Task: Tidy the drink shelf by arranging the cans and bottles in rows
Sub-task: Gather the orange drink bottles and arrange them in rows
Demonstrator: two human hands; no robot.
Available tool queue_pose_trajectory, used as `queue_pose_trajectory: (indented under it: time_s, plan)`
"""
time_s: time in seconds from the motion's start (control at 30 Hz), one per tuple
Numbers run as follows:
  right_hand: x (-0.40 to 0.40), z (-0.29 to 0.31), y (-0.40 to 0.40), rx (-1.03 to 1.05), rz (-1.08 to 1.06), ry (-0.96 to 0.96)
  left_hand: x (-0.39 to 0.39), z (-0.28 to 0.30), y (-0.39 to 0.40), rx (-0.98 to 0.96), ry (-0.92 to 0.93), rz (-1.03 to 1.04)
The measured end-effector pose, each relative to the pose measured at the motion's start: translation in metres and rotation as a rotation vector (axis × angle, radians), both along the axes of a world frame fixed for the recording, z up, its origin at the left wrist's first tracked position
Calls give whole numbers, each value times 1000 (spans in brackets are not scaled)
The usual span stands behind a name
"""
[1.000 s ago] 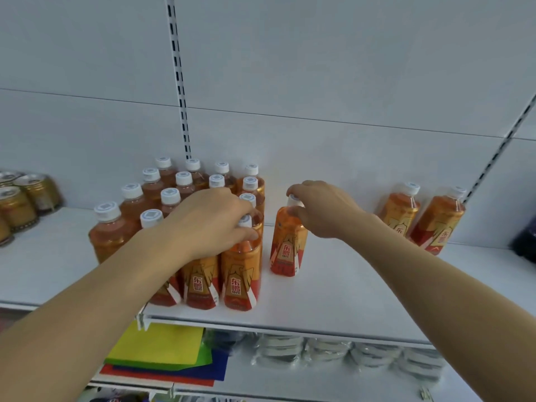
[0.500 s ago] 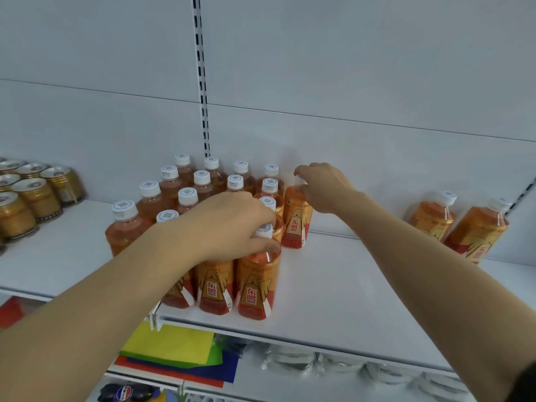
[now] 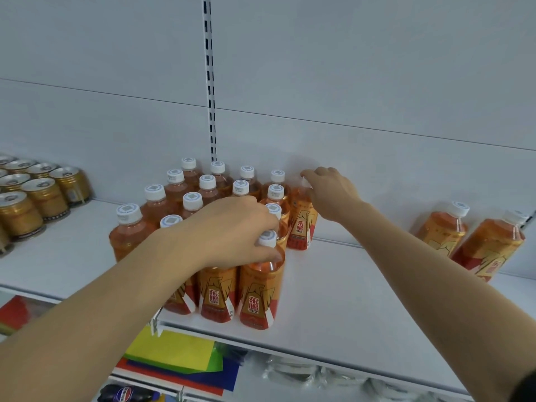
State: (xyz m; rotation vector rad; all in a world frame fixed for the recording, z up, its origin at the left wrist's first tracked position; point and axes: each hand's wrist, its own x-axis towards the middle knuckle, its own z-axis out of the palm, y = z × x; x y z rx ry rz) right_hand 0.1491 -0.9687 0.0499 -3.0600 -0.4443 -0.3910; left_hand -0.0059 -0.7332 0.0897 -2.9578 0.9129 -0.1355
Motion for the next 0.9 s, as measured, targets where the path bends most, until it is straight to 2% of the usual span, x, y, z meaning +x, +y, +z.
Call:
queue_pose_trajectory:
  time_s: [0.13,0.27,0.5,0.7,0.9]
  plan:
    - [-13,1,-6,-66,28,-34,-4,5,-1,-71,10,-20]
    - [-37,8,-25,-113,20,-97,-4,17,-14,-129,-74,-64]
    - [-102,8,-111,-162,-77,-152,6,18,-94,-199,-220,-153]
    - [-140,16,-220,-123,-229,-182,5,14,-182,-288,-139,-193]
    - [-131,21,-321,-74,-321,-123,49,2,-273,-337,-47,-124]
